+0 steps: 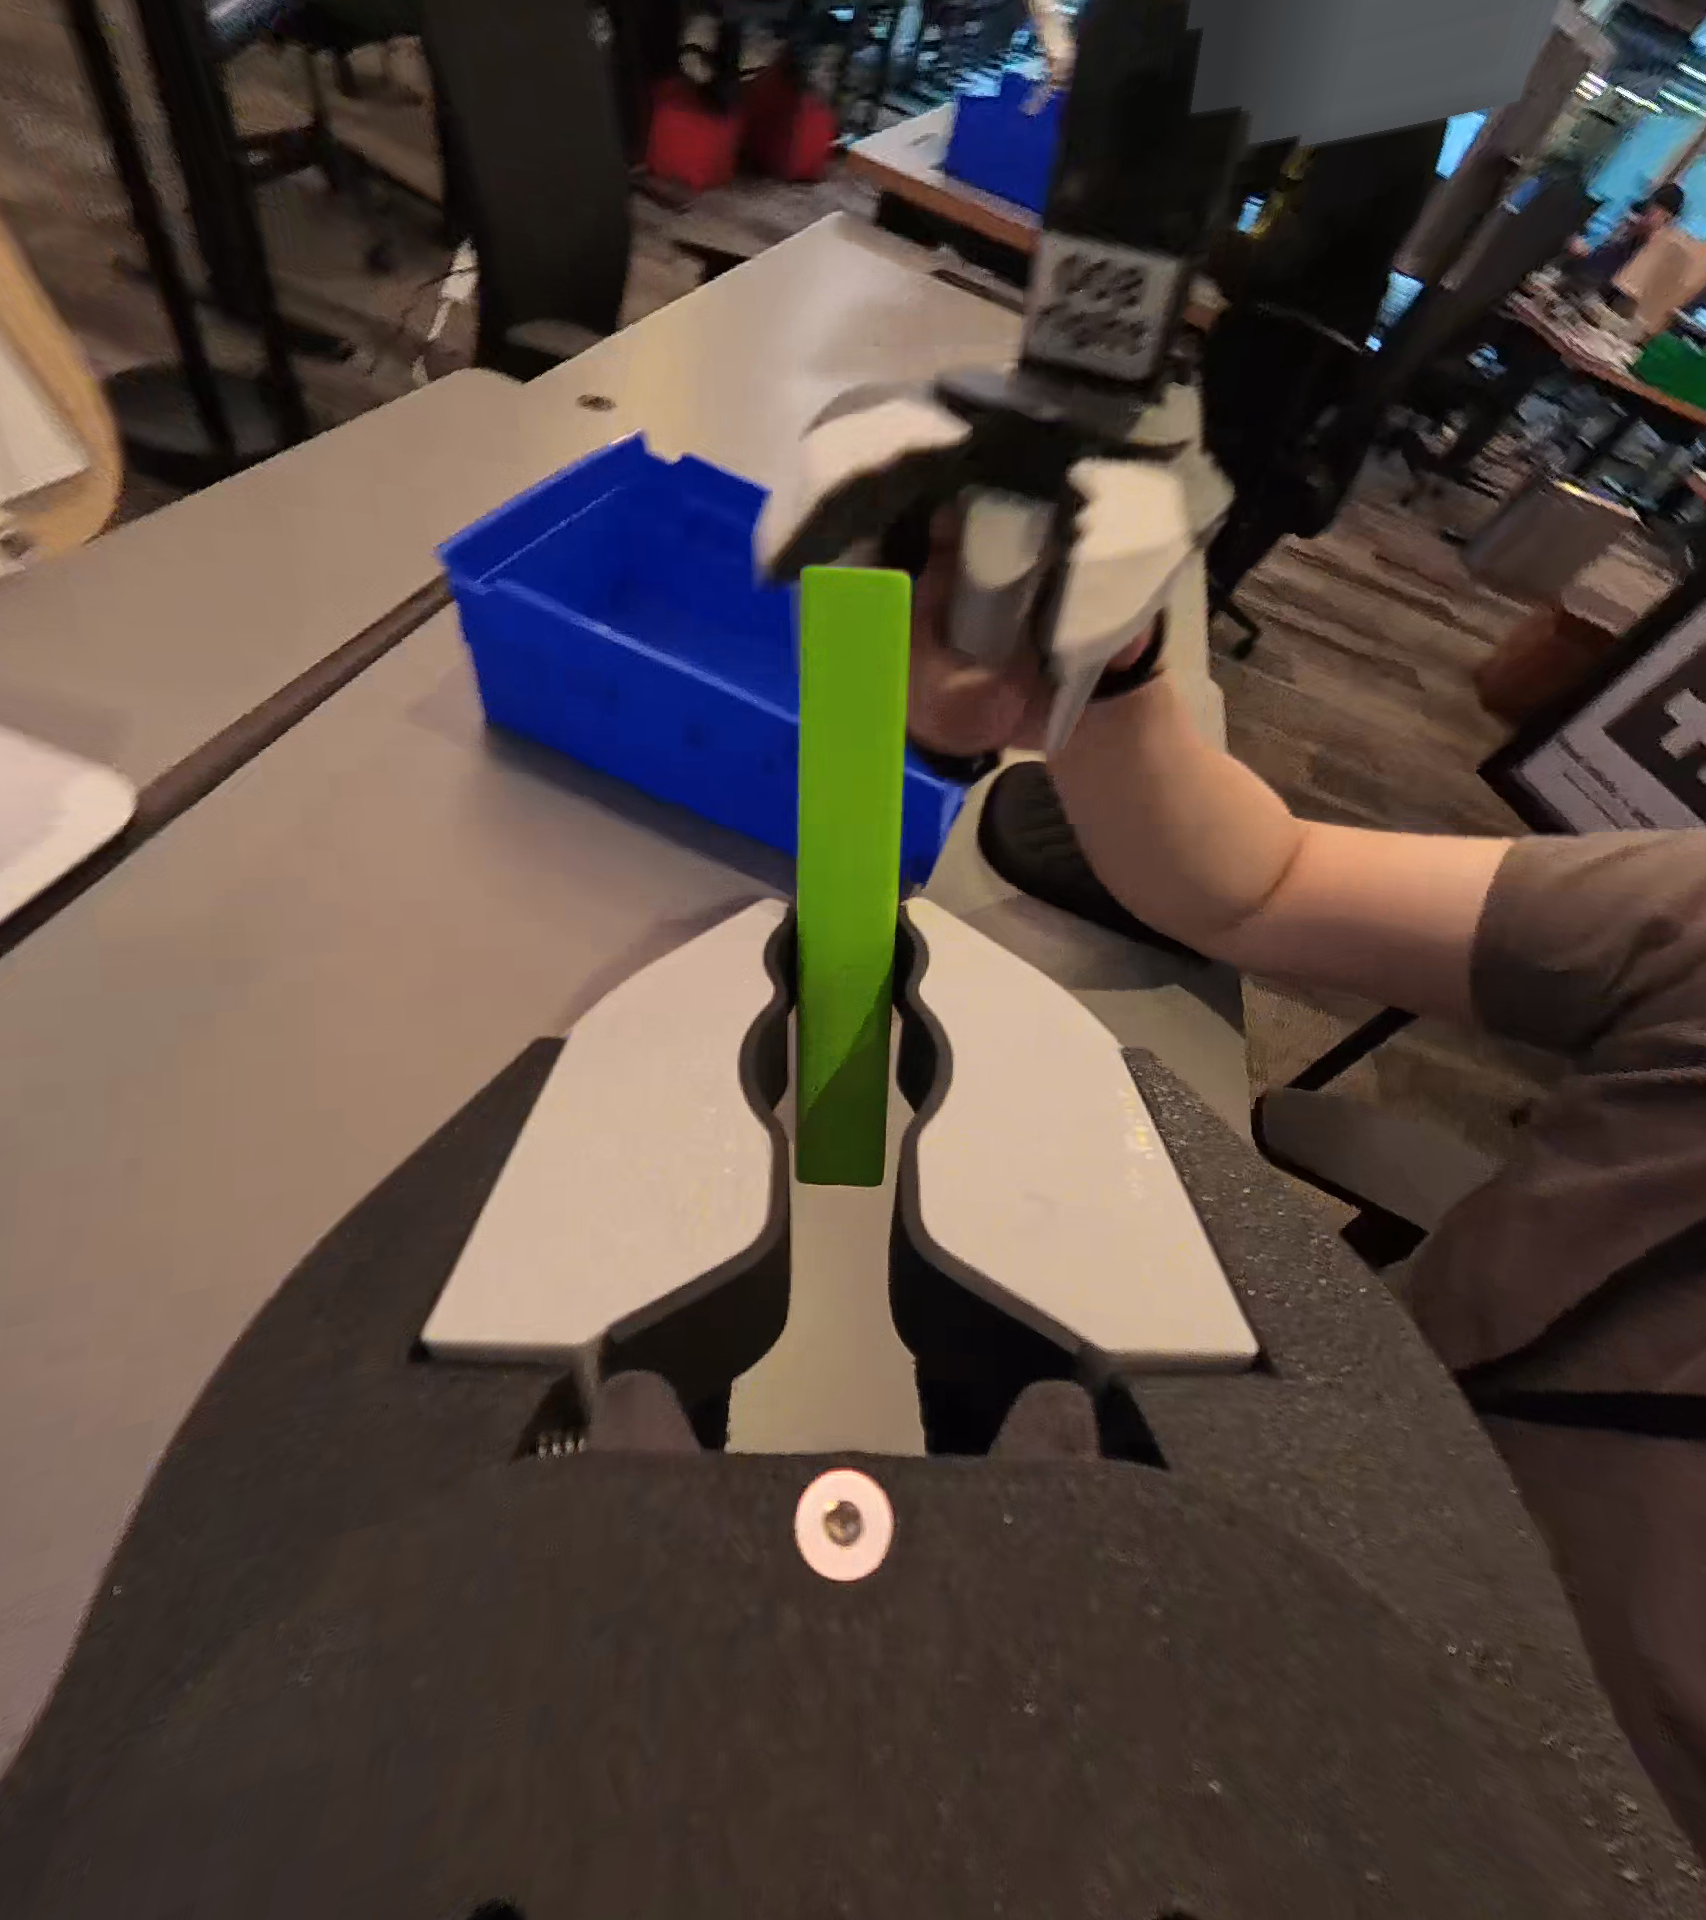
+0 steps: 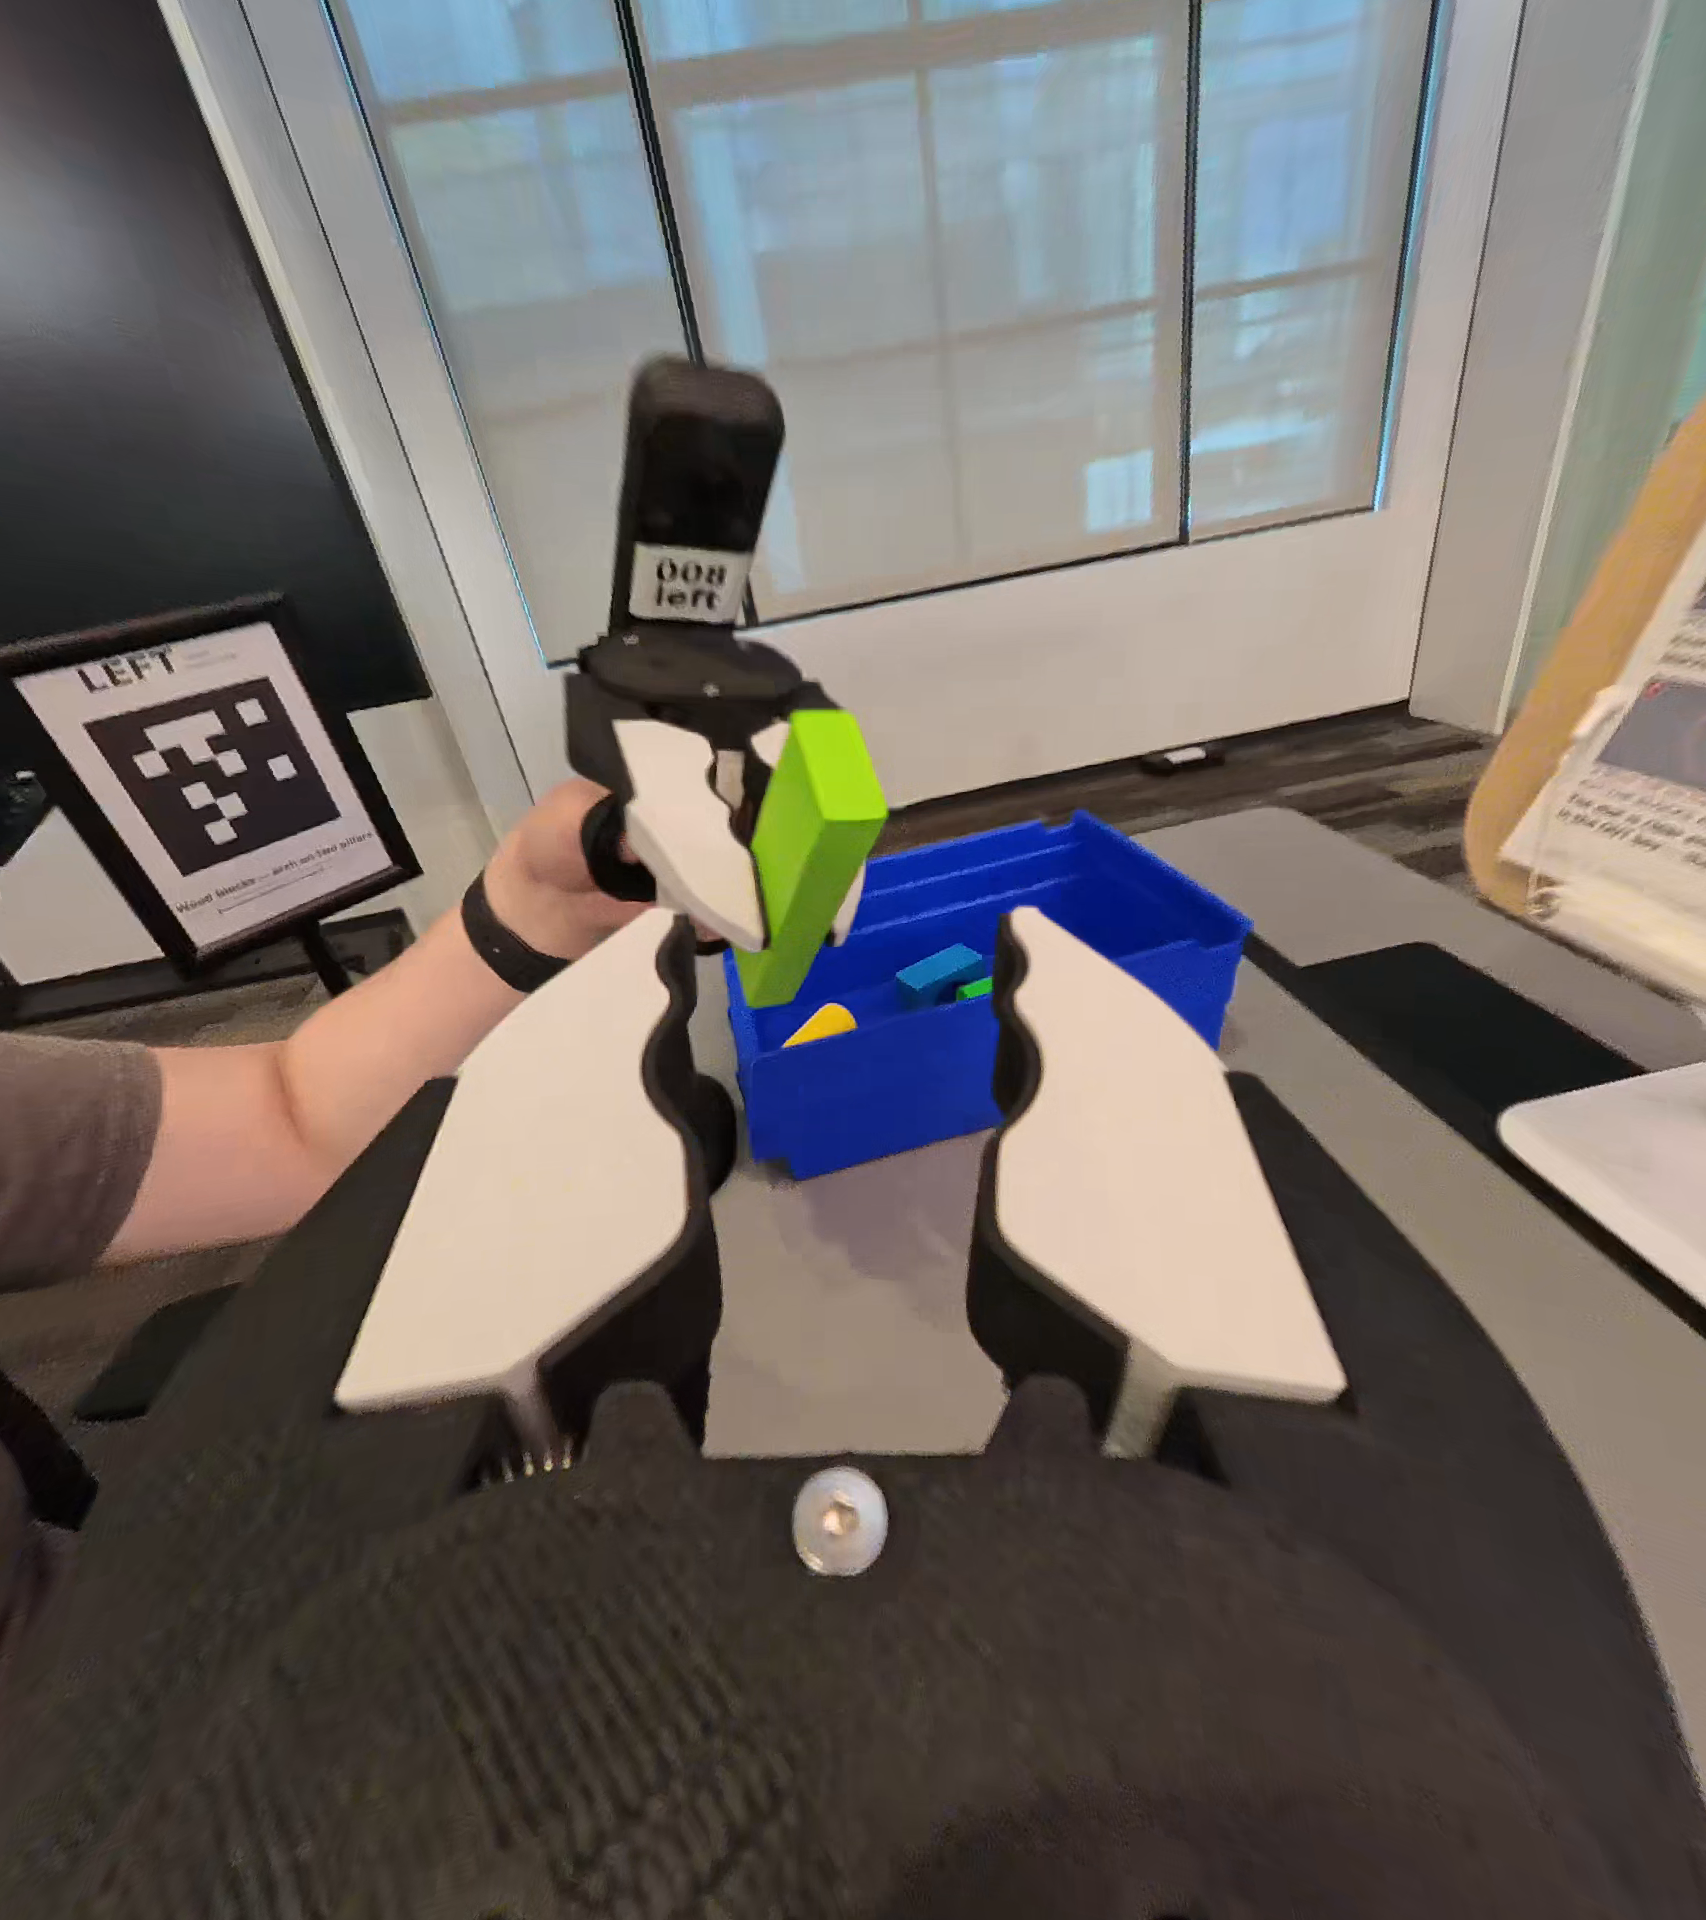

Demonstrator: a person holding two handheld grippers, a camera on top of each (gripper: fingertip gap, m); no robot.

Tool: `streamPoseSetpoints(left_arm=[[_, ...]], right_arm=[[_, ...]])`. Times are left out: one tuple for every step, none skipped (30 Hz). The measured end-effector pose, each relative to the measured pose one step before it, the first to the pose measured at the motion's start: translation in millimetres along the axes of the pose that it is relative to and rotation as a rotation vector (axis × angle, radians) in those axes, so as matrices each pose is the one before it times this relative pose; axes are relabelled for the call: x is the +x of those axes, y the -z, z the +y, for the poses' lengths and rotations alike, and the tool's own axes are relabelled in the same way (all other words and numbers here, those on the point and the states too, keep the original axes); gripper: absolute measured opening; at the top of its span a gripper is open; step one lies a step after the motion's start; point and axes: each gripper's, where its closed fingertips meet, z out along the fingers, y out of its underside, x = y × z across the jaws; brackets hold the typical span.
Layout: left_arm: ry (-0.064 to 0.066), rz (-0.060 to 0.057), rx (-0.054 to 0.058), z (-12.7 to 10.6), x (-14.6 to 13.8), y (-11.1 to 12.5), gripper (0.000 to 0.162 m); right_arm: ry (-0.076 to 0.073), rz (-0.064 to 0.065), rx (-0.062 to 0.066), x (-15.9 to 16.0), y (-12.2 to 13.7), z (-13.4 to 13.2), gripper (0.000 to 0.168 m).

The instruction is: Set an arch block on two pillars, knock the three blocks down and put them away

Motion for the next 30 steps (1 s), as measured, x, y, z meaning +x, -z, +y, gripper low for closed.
streamPoseSetpoints(left_arm=[[-0.0298, 0.0338, -0.0089, -0.21, 6.80, -8.76, 0.016], [-0.0219, 0.0232, -0.0123, 0.83, 3.87, -7.82, 0.016], [-0.0186, 0.0085, -0.0146, 1.81, 0.77, -6.63, 0.016], [-0.0127, -0.0056, -0.0144, 2.30, -1.93, -5.28, 0.016], [-0.0056, -0.0026, -0.0101, 2.37, -2.39, -3.64, 0.016], [-0.0015, 0.0156, -0.0020, 1.65, -0.31, -1.97, 0.016], [0.0034, 0.0199, 0.0042, 1.45, -0.36, -0.37, 0.016], [0.0147, 0.0089, 0.0022, 1.77, -2.53, 0.95, 0.018], [0.0227, -0.0319, -0.0168, 3.44, -8.42, 3.16, 0.021], [0.0082, -0.0701, -0.0176, 3.11, -13.61, 5.61, 0.029], [-0.0123, -0.0856, -0.0042, 1.40, -15.27, 7.89, 0.037], [-0.0182, -0.1027, 0.0061, 0.24, -17.69, 9.83, 0.041], [-0.0105, -0.0991, 0.0132, -0.09, -17.73, 10.65, 0.043], [-0.0010, -0.0925, 0.0112, 0.77, -17.72, 10.66, 0.045], [0.0054, -0.0889, 0.0045, 2.09, -18.11, 10.02, 0.046], [0.0095, -0.0800, -0.0050, 3.71, -17.53, 9.27, 0.046], [0.0138, -0.0668, -0.0149, 5.22, -16.18, 8.12, 0.046], [0.0180, -0.0528, -0.0269, 7.01, -14.59, 7.01, 0.046], [0.0268, -0.0433, -0.0408, 9.72, -13.37, 5.75, 0.048], [0.0285, -0.0375, -0.0494, 11.23, -12.78, 4.42, 0.051], [0.0193, -0.0424, -0.0484, 11.29, -13.49, 3.44, 0.051], [0.0184, -0.0498, -0.0377, 10.05, -14.15, 2.18, 0.050], [0.0214, -0.0403, -0.0296, 8.26, -11.89, 0.76, 0.049], [0.0156, -0.0268, -0.0223, 5.89, -8.86, -0.39, 0.049], [0.0067, -0.0150, -0.0141, 3.84, -5.85, -0.51, 0.047], [0.0055, -0.0068, -0.0055, 1.91, -3.67, 0.06, 0.045], [0.0110, -0.0024, 0.0002, 0.30, -2.47, 0.84, 0.042], [0.0152, 0.0000, 0.0088, -1.49, -1.80, 1.36, 0.041], [0.0133, 0.0030, 0.0168, -2.62, -0.99, 1.62, 0.040], [0.0092, 0.0082, 0.0182, -2.54, 0.40, 1.58, 0.039]], right_arm=[[0.0000, -0.0023, -0.0056, -1.15, -6.75, 6.20, 0.056], [-0.0019, -0.0004, 0.0087, -0.64, -4.80, 3.21, 0.056], [-0.0047, 0.0035, 0.0113, 0.46, -3.10, 2.21, 0.055], [-0.0028, -0.0089, 0.0042, -0.73, -1.87, 2.35, 0.050], [0.0006, -0.0275, -0.0058, -2.80, -0.76, 3.19, 0.027], [-0.0095, -0.0283, -0.0103, -2.29, -0.70, 3.15, 0.021], [-0.0172, -0.0198, -0.0044, -0.40, 0.22, 1.47, 0.019], [-0.0127, -0.0081, -0.0031, 0.96, 0.38, 1.24, 0.017], [-0.0024, 0.0391, -0.0007, 6.95, 0.61, 1.48, 0.017], [0.0141, 0.0666, 0.0044, 10.29, 1.17, 1.39, 0.017], [0.0231, 0.0685, -0.0110, 10.93, 0.46, 4.03, 0.017], [0.0190, 0.0686, -0.0329, 11.57, -1.22, 7.74, 0.017], [0.0108, 0.0657, -0.0468, 11.56, -3.65, 10.65, 0.017], [0.0007, 0.0600, -0.0479, 10.51, -6.47, 12.04, 0.017], [-0.0081, 0.0642, -0.0426, 10.78, -8.88, 12.20, 0.017], [0.0008, 0.0580, -0.0510, 8.94, -11.68, 13.44, 0.017], [0.0155, 0.0478, -0.0617, 6.28, -13.70, 14.20, 0.017], [0.0255, 0.0490, -0.0668, 5.32, -14.39, 13.99, 0.017], [0.0221, 0.0538, -0.0566, 4.56, -13.65, 11.74, 0.017], [0.0031, 0.0297, -0.0366, -0.22, -12.25, 8.11, 0.017], [-0.0110, 0.0084, -0.0296, -3.91, -10.53, 5.67, 0.017], [-0.0021, 0.0189, -0.0259, -2.37, -8.67, 3.96, 0.017], [0.0166, 0.0468, -0.0226, 1.89, -6.15, 2.80, 0.017], [0.0204, 0.0633, -0.0137, 4.79, -3.60, 1.53, 0.017], [0.0004, 0.0510, -0.0071, 4.17, -1.92, 0.99, 0.017], [-0.0185, 0.0333, -0.0085, 3.08, -1.14, 1.34, 0.017], [-0.0357, 0.0279, -0.0177, 3.69, -0.94, 3.04, 0.017], [-0.0475, 0.0176, -0.0127, 2.90, -1.05, 2.49, 0.017], [-0.0464, 0.0094, -0.0069, 1.41, -1.24, 1.19, 0.017], [-0.0309, 0.0201, -0.0084, 2.09, -0.66, 0.92, 0.017]])
